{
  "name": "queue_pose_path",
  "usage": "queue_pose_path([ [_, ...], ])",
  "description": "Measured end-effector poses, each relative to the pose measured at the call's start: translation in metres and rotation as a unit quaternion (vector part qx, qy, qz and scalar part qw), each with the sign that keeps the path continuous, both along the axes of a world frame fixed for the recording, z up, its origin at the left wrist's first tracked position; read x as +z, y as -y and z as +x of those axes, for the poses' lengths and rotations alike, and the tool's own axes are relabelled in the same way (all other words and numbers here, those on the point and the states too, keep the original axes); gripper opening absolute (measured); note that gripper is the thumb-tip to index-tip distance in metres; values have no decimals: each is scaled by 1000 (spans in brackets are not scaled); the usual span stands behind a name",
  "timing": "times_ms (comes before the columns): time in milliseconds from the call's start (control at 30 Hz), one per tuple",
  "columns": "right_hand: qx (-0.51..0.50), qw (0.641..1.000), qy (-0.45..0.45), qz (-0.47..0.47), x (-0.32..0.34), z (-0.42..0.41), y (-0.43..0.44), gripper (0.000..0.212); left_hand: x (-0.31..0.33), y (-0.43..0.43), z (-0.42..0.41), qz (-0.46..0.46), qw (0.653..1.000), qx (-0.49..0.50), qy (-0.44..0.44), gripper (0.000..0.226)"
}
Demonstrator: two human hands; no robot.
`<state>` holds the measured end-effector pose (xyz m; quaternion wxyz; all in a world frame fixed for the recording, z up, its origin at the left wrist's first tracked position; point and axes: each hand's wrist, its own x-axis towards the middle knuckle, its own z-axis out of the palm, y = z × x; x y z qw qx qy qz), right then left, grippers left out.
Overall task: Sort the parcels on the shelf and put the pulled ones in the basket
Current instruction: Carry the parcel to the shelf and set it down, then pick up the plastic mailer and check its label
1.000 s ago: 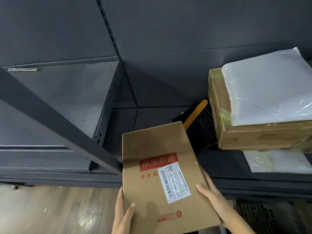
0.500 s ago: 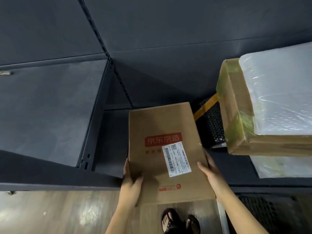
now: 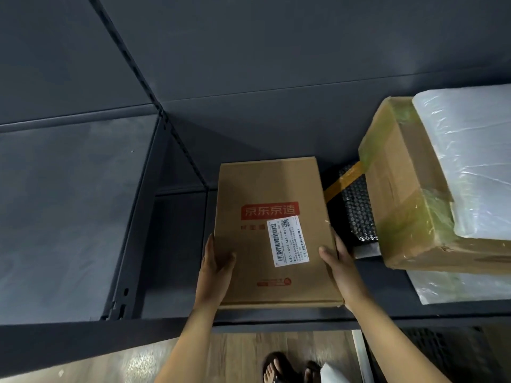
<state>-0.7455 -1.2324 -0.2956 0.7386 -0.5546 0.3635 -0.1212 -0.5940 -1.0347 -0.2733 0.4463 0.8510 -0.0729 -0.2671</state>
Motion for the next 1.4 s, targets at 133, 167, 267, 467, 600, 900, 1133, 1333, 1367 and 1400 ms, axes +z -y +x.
queue_pose_path([
  [133,0,1000,6,-6,-2,-1,-1,68,0,-1,-1,-7,1000,4,-2,62],
  [167,-1,1000,3,-8,-2,-1,-1,66,0,0,-1,-6,1000,3,-1,62],
  [267,-2,1000,-13,-13,0,0,-1,59,0,-1,-1,1,1000,1,2,63],
  [467,22,994,-85,-64,12,0,0,57,7,0,-2,74,997,2,21,67],
  [600,23,987,-109,-112,37,-6,-8,56,19,4,-10,173,979,7,104,72],
  [900,-1,954,-175,-245,63,-81,-26,52,38,41,-45,160,967,-80,181,71],
  [1133,-125,903,-128,-390,129,-144,-21,26,84,94,-80,37,948,-220,229,70],
  [1333,-254,751,-197,-577,200,-182,54,34,141,146,-108,-73,869,-358,334,71],
  [1367,-222,749,-227,-581,204,-182,68,40,149,154,-114,-81,857,-377,343,71],
  [1400,-188,748,-252,-584,206,-182,80,45,155,162,-120,-83,847,-395,346,71],
])
